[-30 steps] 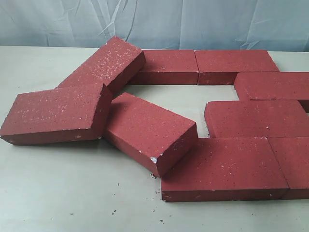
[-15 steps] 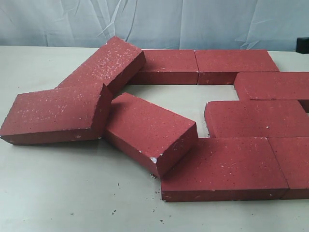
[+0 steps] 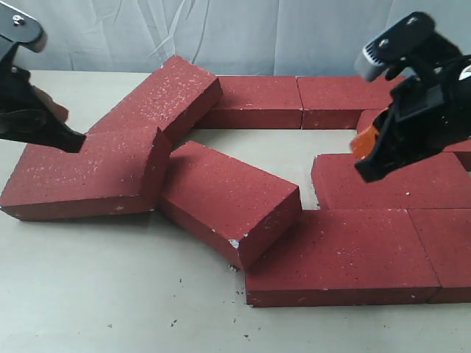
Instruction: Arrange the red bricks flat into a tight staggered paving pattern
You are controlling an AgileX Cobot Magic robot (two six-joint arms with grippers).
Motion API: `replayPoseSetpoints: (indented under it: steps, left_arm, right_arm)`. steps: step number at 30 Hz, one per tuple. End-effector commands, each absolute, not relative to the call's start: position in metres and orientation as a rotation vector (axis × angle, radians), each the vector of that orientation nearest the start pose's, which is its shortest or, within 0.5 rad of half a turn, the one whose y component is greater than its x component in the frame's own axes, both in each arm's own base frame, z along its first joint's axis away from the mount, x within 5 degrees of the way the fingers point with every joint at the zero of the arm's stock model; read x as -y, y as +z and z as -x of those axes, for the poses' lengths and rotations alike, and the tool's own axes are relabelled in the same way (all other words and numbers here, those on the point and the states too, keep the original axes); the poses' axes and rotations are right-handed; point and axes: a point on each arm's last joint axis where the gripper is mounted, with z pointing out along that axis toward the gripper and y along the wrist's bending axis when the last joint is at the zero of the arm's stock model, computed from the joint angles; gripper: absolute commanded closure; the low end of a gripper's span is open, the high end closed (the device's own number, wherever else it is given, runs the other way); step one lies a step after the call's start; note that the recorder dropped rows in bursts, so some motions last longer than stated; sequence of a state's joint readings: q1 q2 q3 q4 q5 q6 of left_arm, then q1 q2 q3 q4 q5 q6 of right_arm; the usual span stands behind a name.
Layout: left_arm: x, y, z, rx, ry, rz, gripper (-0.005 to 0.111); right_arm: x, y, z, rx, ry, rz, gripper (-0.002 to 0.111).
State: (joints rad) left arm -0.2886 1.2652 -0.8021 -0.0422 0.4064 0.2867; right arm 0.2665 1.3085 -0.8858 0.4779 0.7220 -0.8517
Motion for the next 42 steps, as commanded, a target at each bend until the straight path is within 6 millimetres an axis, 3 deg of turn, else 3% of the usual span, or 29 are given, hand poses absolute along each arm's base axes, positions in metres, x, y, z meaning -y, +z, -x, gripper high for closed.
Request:
replayPoseSetpoints:
  steps: [1, 7, 12, 23, 31, 42]
  left_arm:
    - [0.105, 0.261, -0.240, -2.312, -0.171, -0.876, 0.107]
    - [0.134, 0.243, -0.226, -2.341, -0.321, -1.233, 0.107]
    - [0.148, 0.230, -0.228, -2.394, -0.362, -1.336, 0.107]
    - [0.186, 0.205, -0.232, -2.427, -0.419, -1.552, 0.107]
    - [0.203, 0.192, -0.240, -2.434, -0.432, -1.589, 0.107]
    - [0.216, 0.188, -0.265, -2.329, -0.383, -1.413, 0.107]
  right_arm:
    - [-0.112, 0.264, -0.233, -2.216, 0.511, 1.284, 0.109]
    - [-0.134, 0.248, -0.231, -2.216, 0.580, 1.399, 0.109]
    - [-0.148, 0.242, -0.225, -2.203, 0.615, 1.552, 0.109]
    - [-0.149, 0.217, -0.234, -2.276, 0.590, 1.618, 0.109]
    - [-0.150, 0.208, -0.249, -2.257, 0.480, 1.562, 0.109]
    - [-0.149, 0.217, -0.275, -2.136, 0.251, 1.380, 0.109]
